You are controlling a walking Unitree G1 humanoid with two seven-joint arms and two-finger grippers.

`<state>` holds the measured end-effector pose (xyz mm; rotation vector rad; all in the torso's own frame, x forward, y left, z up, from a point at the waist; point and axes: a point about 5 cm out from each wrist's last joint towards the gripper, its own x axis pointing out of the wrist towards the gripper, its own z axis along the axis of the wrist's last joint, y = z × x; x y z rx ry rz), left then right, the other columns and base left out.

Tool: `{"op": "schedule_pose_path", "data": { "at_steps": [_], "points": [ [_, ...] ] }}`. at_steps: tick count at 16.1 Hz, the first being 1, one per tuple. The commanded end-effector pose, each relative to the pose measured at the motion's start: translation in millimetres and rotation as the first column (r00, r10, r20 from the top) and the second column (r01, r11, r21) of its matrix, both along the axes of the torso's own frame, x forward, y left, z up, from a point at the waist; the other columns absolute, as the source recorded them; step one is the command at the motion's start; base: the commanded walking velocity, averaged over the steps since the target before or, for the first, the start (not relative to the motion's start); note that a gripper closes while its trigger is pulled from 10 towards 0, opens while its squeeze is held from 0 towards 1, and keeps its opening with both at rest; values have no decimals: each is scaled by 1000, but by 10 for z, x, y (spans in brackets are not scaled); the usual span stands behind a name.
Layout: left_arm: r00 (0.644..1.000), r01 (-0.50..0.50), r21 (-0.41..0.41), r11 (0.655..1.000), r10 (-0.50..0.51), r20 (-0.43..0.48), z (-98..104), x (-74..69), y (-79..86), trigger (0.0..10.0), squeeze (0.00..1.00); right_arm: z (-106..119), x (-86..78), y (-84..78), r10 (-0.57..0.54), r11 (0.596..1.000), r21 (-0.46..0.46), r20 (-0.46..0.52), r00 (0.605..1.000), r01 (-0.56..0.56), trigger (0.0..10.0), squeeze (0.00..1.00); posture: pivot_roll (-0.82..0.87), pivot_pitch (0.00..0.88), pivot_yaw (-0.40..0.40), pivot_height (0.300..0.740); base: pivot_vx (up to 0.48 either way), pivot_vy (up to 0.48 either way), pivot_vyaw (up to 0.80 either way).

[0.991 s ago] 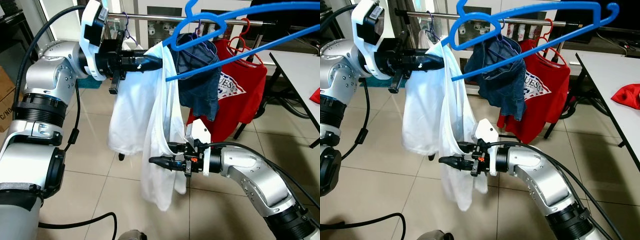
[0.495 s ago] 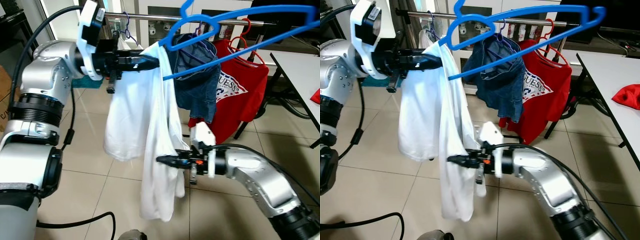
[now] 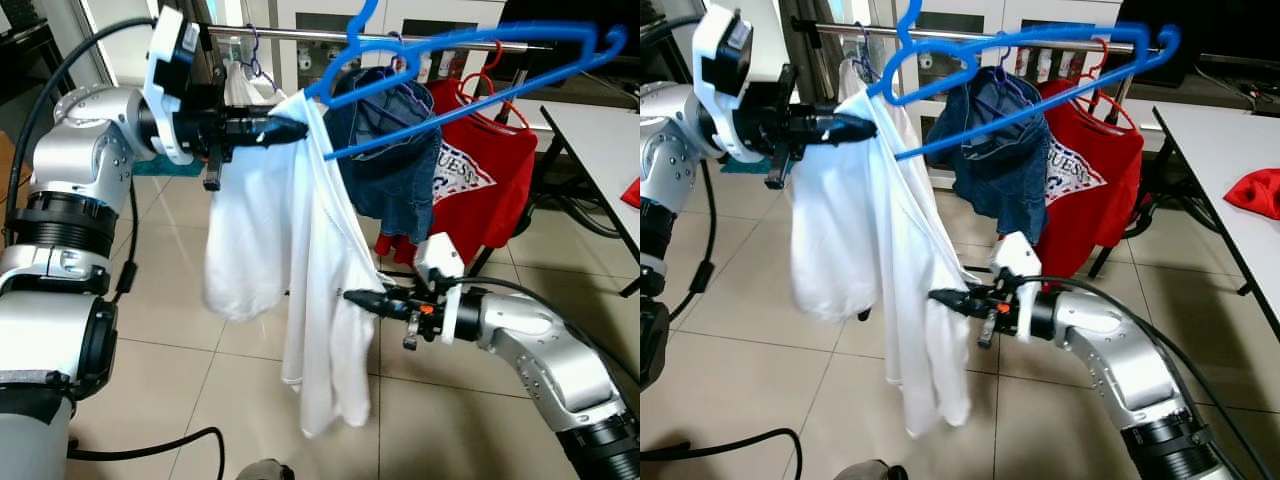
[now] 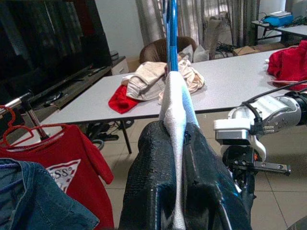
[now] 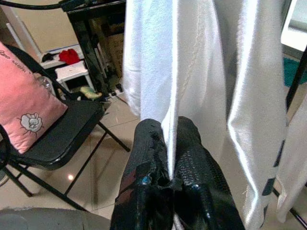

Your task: Hang hanger

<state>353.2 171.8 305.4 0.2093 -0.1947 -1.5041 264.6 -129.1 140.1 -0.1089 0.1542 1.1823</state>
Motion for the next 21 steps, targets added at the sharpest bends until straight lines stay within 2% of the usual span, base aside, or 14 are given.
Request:
{"op": "schedule_pose_path", "data": {
  "at_steps": [1,14,15,16,17,19,21],
  "points": [
    [999,1,7,1000,-2,39,72,-22,12,0,0,45,25,-8,-6,1000,3,25,1000,6,0,0,-71,0,35,740,0,0,0],
    [999,1,7,1000,-2,39,72,-22,12,0,0,45,25,-8,-6,1000,3,25,1000,6,0,0,-71,0,35,740,0,0,0],
    [999,1,24,1000,-2,39,41,-34,20,0,0,53,69,-61,-50,999,0,39,998,50,0,0,-70,0,35,740,0,0,0],
    [985,-169,157,973,172,-7,-647,-95,34,0,0,76,288,-392,-323,946,19,95,942,323,0,0,-65,0,8,740,0,0,0],
    [971,-230,202,952,238,-16,-929,-164,34,0,0,75,351,-520,-423,906,35,108,900,422,0,0,-67,0,15,740,0,0,0],
    [968,-239,188,953,249,-27,-959,-181,36,0,0,64,341,-510,-430,903,41,102,897,428,0,0,-70,0,22,740,0,0,0],
    [965,-237,184,954,252,-67,-1078,-252,25,0,0,37,331,-493,-440,898,48,92,893,437,0,0,-70,0,20,740,0,0,0]
  ]
}}
